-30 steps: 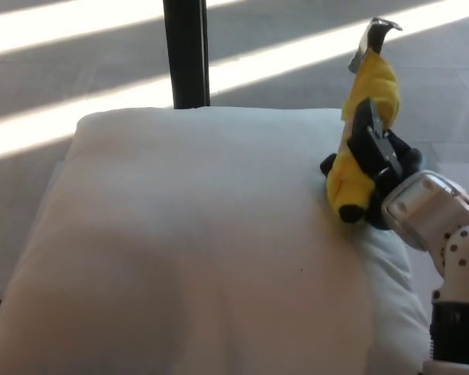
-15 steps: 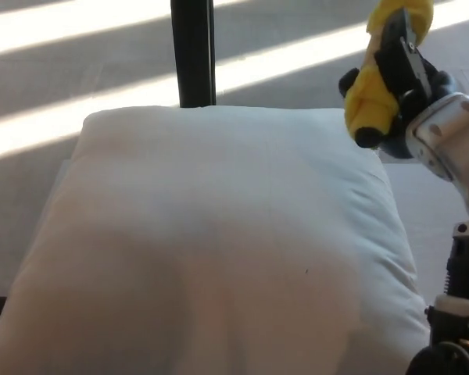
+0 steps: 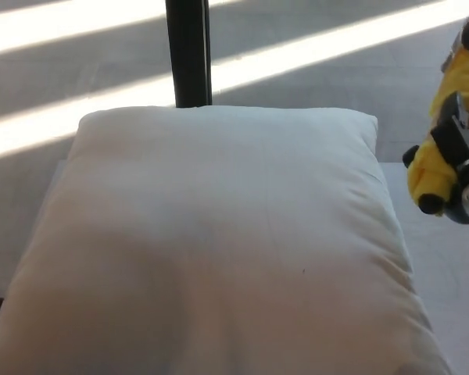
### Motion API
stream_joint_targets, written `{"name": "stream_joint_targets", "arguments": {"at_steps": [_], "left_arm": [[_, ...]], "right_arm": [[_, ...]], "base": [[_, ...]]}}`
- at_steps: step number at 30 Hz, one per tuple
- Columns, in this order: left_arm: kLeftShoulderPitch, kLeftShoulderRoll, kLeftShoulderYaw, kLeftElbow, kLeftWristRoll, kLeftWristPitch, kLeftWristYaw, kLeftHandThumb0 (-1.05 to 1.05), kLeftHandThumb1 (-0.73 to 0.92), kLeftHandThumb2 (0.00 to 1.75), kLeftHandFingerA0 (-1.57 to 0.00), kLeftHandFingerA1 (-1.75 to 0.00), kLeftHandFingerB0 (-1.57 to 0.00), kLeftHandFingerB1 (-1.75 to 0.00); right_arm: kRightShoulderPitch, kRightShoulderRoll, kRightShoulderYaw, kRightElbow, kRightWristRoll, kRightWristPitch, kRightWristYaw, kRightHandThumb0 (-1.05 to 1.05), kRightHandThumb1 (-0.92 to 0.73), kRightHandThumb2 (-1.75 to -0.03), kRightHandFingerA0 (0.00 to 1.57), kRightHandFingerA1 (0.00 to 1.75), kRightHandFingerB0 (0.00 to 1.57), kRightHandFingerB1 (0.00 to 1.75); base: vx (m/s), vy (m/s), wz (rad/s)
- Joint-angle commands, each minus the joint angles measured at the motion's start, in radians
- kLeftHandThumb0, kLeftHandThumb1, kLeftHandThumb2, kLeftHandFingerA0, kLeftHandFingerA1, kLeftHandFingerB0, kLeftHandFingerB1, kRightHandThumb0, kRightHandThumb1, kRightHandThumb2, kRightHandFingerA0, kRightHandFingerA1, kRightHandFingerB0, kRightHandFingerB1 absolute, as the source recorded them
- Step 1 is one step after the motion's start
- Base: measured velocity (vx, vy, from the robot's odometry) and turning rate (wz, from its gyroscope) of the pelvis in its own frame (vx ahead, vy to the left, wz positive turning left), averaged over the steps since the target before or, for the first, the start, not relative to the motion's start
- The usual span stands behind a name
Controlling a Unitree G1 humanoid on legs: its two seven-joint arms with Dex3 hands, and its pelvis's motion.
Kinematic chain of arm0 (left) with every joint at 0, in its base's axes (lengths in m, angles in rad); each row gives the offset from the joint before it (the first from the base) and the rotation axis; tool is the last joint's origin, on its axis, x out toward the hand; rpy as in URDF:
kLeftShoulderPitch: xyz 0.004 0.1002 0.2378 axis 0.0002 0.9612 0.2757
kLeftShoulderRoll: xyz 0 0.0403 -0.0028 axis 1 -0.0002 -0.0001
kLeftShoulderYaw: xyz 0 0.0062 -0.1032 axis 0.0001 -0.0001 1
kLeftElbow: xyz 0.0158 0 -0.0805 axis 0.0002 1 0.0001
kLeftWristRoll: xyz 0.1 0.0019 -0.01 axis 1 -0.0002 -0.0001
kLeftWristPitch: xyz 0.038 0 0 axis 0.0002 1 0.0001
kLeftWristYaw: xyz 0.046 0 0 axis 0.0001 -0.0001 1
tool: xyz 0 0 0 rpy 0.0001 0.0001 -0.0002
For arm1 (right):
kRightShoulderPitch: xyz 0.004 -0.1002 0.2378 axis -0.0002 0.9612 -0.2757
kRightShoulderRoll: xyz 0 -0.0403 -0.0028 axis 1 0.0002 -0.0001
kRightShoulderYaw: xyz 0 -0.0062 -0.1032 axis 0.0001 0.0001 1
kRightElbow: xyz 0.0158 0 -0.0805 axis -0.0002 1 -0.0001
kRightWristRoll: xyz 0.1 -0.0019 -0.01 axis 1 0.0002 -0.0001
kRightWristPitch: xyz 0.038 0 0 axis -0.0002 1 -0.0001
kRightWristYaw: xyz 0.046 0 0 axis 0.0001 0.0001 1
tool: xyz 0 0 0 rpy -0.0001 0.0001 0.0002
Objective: A hammer is kept on the right hand side and a pillow is kept on the left hand side on the desk infront of the robot and the robot uses its right hand to pick up the hammer and makes a downward swinging motion to hit the pillow
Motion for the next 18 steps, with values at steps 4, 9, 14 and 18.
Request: {"name": "stream_joint_targets", "arguments": {"at_steps": [4, 9, 14, 18], "left_arm": [[0.016, 0.025, 0.007, -0.003, 0.007, -0.018, -0.011, -0.64, 0.76, 0.63, -0.48, -0.57, -0.46, -0.43], [0.022, 0.036, 0.015, -0.006, 0.002, -0.009, -0.01, -0.65, 0.74, 0.62, -0.48, -0.55, -0.46, -0.43], [0.028, 0.043, 0.02, -0.014, 0.002, -0.003, -0.004, -0.64, 0.75, 0.62, -0.5, -0.56, -0.47, -0.43], [0.035, 0.044, 0.022, -0.028, 0.0, -0.002, -0.004, -0.64, 0.76, 0.63, -0.49, -0.57, -0.45, -0.43]], "right_arm": [[0.034, -0.1, 0.019, 0.037, -0.083, -0.029, 0.12, -0.27, -0.74, -0.95, 1.09, 1.75, 0.76, 1.7], [0.083, -0.169, 0.081, 0.08, -0.158, -0.062, 0.244, -0.27, -0.71, -1.02, 1.08, 1.75, 0.81, 1.62], [0.14, -0.275, 0.247, 0.123, -0.267, -0.022, 0.366, -0.25, -0.65, -1.11, 1.02, 1.75, 0.7, 1.69], [0.21, -0.344, 0.381, 0.149, -0.351, -0.028, 0.42, -0.26, -0.69, -0.99, 1.01, 1.75, 0.78, 1.52]], "base": [[0.0, 0.0, 0.0], [0.0, 0.0, 0.0], [0.0, 0.0, 0.0], [0.0, 0.0, 0.0]]}}
